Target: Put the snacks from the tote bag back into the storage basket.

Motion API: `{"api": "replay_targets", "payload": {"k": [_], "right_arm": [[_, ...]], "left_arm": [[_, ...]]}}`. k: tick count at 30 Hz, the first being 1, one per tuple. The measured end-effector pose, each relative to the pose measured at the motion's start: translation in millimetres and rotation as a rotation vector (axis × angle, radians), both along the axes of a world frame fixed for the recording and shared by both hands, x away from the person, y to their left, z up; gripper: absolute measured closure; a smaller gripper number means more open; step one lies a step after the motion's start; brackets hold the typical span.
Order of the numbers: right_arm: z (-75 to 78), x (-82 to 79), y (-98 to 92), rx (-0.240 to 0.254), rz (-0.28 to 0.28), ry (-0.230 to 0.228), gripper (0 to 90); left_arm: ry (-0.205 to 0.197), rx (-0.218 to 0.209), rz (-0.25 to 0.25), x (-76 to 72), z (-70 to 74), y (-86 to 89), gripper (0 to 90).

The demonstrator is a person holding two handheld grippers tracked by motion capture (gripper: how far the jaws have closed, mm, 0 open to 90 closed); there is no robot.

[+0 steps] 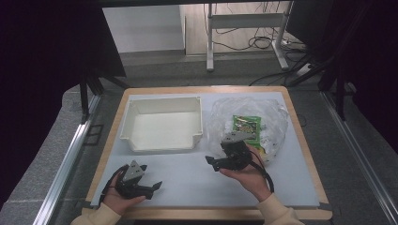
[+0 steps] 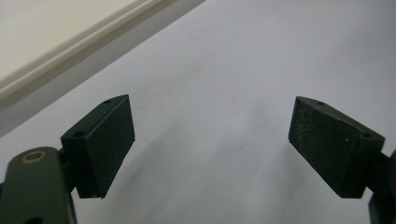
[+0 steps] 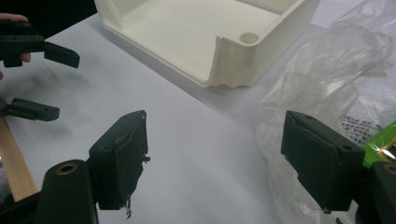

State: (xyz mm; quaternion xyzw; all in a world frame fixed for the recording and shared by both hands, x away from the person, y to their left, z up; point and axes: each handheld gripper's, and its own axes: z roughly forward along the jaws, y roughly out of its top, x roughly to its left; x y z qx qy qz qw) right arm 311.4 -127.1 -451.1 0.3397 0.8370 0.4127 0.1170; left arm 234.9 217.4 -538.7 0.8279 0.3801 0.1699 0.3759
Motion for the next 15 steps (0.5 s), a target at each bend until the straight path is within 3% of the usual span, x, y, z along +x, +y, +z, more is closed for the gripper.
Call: {"api": "replay_targets", "payload": {"k": [15], "right_arm": [[13.5, 13.6, -3.8, -0.024, -0.051, -0.049, 25.5]], "left_arm": [[-0.005, -0.001, 0.0, -0.3, 0.7, 0.1, 14.3]]}}
